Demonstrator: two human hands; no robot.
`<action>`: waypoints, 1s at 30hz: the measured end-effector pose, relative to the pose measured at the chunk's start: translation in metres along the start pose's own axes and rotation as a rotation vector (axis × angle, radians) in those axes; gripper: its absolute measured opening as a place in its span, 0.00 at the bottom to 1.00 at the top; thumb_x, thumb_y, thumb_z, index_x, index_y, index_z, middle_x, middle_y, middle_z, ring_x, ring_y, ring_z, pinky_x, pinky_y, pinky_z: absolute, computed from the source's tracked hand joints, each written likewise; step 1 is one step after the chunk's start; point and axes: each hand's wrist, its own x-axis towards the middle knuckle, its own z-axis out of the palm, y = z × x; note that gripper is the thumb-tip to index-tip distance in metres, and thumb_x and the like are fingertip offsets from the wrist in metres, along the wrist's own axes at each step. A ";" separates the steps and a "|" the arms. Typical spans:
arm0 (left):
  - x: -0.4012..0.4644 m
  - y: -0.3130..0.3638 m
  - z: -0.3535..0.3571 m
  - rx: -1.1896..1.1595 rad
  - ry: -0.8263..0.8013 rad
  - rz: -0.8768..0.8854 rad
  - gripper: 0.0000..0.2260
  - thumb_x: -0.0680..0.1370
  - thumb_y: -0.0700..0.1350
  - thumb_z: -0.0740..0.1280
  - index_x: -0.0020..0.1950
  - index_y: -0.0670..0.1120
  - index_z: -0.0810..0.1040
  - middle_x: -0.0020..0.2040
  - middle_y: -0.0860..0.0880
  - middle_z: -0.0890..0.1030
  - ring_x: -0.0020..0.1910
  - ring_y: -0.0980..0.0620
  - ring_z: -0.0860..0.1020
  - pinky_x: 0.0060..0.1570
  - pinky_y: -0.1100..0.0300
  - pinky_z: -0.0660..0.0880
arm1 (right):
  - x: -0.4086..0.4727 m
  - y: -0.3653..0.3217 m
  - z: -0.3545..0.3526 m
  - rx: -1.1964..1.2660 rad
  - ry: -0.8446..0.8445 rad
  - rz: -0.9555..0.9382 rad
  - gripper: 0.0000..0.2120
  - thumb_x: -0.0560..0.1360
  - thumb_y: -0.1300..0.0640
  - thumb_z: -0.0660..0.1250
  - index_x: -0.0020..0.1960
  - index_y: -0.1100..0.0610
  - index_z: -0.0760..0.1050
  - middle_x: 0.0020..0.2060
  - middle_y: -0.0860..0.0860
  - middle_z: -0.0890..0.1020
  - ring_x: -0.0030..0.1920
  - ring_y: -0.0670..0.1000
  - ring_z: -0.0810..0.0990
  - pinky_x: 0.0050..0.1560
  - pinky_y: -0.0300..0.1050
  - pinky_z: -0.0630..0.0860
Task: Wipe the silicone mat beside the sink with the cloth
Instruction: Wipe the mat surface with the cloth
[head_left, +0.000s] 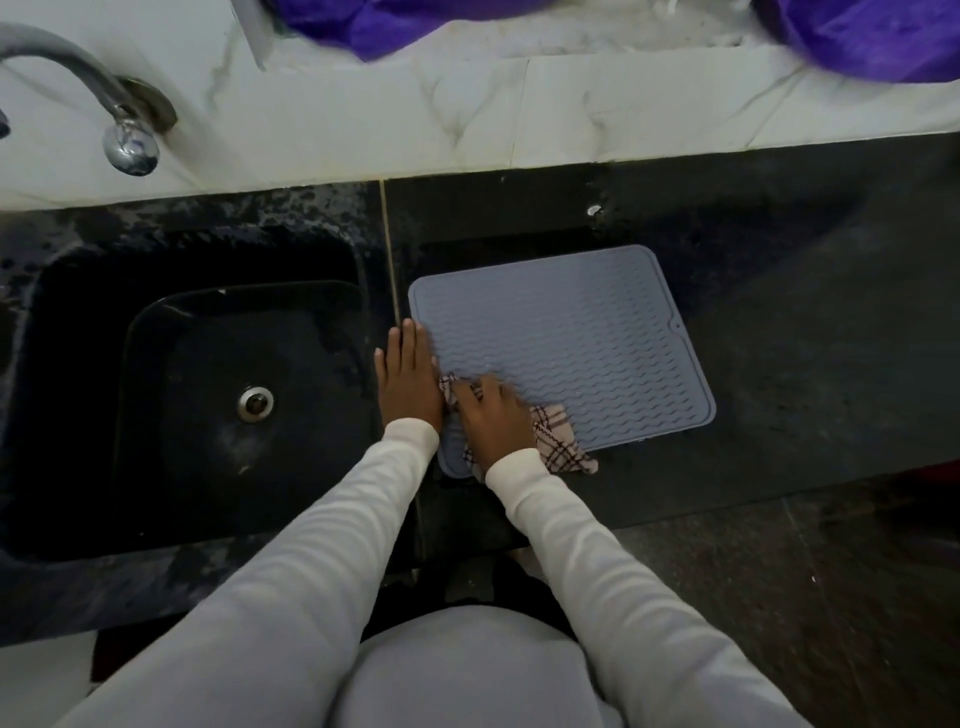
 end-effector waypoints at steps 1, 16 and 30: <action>0.000 0.002 -0.001 0.016 0.001 0.000 0.25 0.84 0.46 0.49 0.80 0.45 0.47 0.80 0.46 0.48 0.79 0.46 0.46 0.76 0.47 0.41 | 0.000 0.004 -0.002 -0.001 -0.055 0.009 0.30 0.53 0.57 0.80 0.54 0.54 0.78 0.44 0.58 0.78 0.34 0.59 0.79 0.27 0.45 0.73; -0.003 0.000 -0.009 0.037 -0.033 0.034 0.24 0.85 0.46 0.47 0.80 0.50 0.45 0.80 0.46 0.46 0.79 0.46 0.43 0.76 0.47 0.40 | -0.005 0.240 -0.040 -0.041 0.059 0.575 0.10 0.78 0.51 0.60 0.55 0.54 0.74 0.53 0.64 0.73 0.42 0.68 0.78 0.42 0.59 0.74; -0.004 0.002 -0.008 0.012 -0.025 0.032 0.23 0.84 0.49 0.43 0.80 0.50 0.49 0.80 0.46 0.49 0.79 0.46 0.46 0.77 0.46 0.43 | 0.012 0.240 -0.054 0.044 0.035 0.707 0.10 0.79 0.53 0.60 0.56 0.58 0.72 0.56 0.63 0.72 0.48 0.69 0.77 0.48 0.60 0.73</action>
